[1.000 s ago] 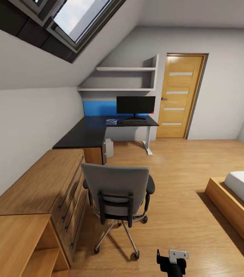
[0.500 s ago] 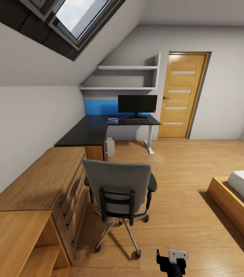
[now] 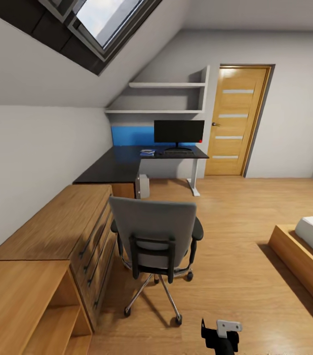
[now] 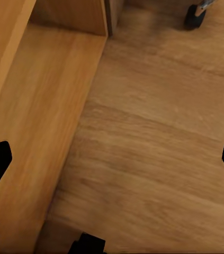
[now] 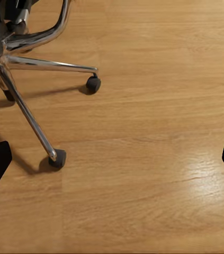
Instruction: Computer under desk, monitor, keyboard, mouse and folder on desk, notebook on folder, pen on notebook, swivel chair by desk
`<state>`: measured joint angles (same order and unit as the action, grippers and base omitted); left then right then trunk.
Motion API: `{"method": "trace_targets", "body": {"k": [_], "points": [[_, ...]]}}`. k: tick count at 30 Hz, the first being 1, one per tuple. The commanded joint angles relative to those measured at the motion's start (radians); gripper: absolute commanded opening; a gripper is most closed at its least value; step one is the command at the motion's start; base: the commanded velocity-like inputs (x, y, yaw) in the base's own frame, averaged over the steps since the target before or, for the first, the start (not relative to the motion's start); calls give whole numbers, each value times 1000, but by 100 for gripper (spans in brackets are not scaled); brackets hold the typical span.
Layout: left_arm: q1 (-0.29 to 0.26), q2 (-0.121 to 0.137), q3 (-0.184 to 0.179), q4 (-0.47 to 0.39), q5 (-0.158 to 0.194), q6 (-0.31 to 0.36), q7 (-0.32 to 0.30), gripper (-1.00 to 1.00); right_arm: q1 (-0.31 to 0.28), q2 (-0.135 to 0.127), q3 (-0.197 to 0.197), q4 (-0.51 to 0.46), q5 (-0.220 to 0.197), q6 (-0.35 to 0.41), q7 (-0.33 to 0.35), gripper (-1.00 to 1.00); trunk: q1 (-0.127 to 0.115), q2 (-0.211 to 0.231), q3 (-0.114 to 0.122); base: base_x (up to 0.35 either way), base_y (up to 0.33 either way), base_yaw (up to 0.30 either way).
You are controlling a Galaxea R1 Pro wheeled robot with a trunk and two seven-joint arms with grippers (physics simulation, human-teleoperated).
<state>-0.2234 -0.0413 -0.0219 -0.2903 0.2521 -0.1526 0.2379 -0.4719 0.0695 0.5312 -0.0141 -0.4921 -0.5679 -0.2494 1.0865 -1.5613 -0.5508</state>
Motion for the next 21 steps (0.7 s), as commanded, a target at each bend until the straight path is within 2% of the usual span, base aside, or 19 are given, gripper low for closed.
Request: {"method": "trace_targets", "body": {"k": [1,21], "points": [[-1,0,-3,0,7,-4,3,100,-1,0,9,0,-5,-1,-5,100,4,-8,-4,-75,0,1],[-1,-2,-4,7,7,4,3,100,1,-1,9,2,-3,-16,-5,100,80,-148,-67,-5,0,0]]}}
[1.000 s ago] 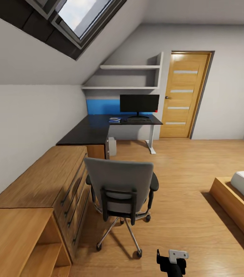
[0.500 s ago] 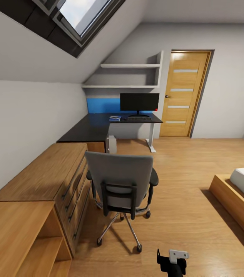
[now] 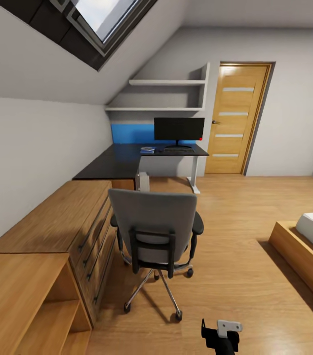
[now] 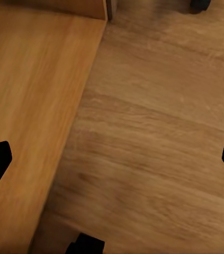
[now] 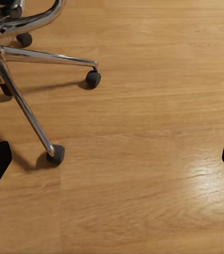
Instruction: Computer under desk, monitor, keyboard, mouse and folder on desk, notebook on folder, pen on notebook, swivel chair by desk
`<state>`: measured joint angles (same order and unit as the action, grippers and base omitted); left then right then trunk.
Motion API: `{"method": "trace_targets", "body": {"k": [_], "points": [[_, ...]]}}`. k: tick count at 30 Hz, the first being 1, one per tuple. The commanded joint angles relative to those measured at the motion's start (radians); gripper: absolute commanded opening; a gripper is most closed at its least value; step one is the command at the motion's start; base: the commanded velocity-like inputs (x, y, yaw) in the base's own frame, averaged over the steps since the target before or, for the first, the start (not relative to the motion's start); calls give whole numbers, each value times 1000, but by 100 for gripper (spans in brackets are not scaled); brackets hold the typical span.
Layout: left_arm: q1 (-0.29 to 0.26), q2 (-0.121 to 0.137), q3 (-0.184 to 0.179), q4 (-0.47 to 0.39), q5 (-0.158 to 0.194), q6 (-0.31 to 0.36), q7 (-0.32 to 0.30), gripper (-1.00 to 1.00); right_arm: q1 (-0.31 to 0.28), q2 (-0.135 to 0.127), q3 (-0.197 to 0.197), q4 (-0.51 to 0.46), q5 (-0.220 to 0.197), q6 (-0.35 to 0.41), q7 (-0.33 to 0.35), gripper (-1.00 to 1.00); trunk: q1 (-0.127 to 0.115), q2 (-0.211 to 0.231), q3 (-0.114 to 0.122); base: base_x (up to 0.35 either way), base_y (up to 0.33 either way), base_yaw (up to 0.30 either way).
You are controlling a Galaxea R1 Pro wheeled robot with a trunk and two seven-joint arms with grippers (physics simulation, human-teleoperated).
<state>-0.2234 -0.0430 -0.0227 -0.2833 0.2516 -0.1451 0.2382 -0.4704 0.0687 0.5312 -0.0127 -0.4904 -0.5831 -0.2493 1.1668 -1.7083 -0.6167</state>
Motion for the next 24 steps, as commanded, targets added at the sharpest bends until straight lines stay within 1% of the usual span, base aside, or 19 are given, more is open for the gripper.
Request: {"method": "trace_targets", "body": {"k": [1,24], "points": [[-1,0,-3,1,8,-4,3,100,-1,0,9,0,-5,-1,-5,100,4,-8,-4,0,0,0],[-1,-1,-3,1,6,-2,3,100,-1,2,10,0,-1,-1,-5,100,92,-169,-76,0,0,0]]}}
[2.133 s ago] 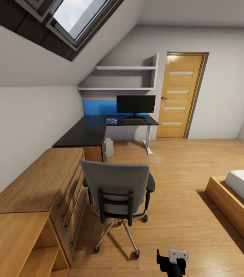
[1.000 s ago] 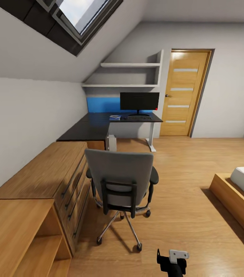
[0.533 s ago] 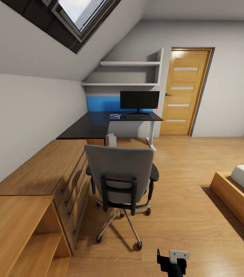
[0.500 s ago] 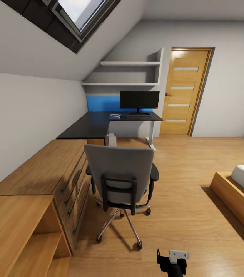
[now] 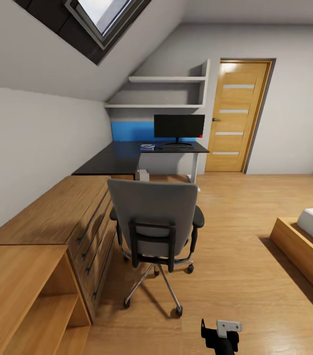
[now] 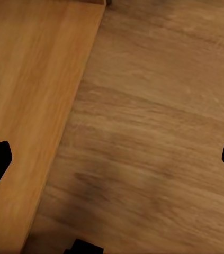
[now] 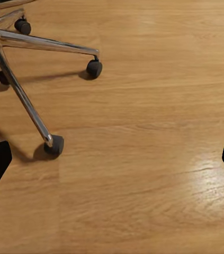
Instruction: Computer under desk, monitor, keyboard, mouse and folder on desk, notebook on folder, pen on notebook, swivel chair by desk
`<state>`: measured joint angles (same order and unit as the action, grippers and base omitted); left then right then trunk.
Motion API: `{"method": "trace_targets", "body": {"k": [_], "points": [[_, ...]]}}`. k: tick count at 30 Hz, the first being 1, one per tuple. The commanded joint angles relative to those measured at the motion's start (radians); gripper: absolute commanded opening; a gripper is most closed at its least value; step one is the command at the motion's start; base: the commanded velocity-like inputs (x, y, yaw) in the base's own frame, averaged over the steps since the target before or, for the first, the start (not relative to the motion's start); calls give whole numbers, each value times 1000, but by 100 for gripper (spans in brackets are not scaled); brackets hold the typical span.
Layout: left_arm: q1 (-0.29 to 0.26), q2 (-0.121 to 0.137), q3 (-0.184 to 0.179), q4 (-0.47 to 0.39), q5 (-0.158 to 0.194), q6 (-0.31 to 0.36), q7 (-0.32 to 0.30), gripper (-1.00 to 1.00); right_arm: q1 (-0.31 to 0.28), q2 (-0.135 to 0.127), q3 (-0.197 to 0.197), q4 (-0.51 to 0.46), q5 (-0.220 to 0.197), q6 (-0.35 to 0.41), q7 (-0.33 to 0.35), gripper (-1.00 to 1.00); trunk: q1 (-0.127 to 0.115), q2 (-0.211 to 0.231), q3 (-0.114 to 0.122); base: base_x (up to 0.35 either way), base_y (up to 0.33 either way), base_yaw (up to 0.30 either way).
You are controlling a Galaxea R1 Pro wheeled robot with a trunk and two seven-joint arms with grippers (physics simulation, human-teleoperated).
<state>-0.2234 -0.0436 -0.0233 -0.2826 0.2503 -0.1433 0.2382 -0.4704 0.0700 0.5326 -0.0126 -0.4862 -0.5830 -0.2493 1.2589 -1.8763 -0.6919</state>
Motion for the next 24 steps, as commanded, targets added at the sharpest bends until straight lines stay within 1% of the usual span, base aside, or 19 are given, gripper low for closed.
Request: {"method": "trace_targets", "body": {"k": [1,24], "points": [[-1,0,-3,0,8,-4,3,100,-1,0,9,0,-5,-1,-5,100,4,-8,-4,0,0,0],[-1,-1,-3,0,7,-4,1,100,-1,1,9,0,-5,-1,-5,100,92,-169,-76,0,0,0]]}}
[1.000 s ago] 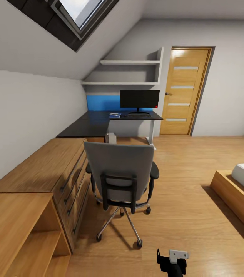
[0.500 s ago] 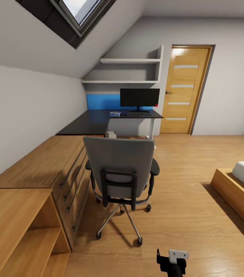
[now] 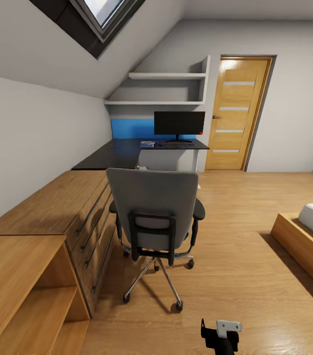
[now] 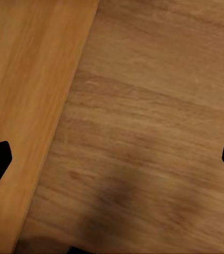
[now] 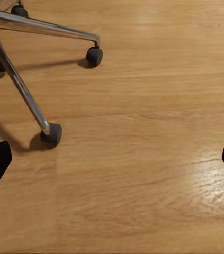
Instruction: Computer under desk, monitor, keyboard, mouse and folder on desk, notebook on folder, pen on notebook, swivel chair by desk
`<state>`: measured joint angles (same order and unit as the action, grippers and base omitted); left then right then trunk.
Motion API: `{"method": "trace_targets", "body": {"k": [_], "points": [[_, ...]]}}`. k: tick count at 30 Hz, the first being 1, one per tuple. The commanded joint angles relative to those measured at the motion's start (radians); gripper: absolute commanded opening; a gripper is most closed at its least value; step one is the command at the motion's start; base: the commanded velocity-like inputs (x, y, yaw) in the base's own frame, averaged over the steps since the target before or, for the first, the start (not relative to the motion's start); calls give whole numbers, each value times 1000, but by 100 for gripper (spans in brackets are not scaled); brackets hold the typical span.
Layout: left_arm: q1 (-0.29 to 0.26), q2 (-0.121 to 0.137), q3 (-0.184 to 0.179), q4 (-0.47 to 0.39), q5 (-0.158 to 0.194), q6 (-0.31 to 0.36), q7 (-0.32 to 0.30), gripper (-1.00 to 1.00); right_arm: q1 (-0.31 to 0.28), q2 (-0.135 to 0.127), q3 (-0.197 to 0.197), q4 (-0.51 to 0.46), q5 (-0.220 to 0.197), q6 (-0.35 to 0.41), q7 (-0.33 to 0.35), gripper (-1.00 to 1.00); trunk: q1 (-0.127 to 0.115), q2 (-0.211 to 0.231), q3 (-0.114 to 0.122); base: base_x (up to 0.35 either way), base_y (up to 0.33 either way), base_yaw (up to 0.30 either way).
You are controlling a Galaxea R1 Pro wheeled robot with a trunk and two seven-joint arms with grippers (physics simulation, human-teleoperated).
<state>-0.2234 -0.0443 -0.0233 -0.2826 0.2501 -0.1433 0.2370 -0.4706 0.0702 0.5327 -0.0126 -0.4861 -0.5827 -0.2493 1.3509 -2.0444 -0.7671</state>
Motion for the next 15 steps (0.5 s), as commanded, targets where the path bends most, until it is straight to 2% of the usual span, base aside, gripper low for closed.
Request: {"method": "trace_targets", "body": {"k": [1,15], "points": [[-1,0,-3,0,8,-4,3,100,0,0,9,0,-5,-2,-5,100,4,-8,-4,0,0,0],[-1,1,-3,0,8,-4,4,100,0,0,9,0,-6,0,-5,100,57,-106,-48,0,0,0]]}}
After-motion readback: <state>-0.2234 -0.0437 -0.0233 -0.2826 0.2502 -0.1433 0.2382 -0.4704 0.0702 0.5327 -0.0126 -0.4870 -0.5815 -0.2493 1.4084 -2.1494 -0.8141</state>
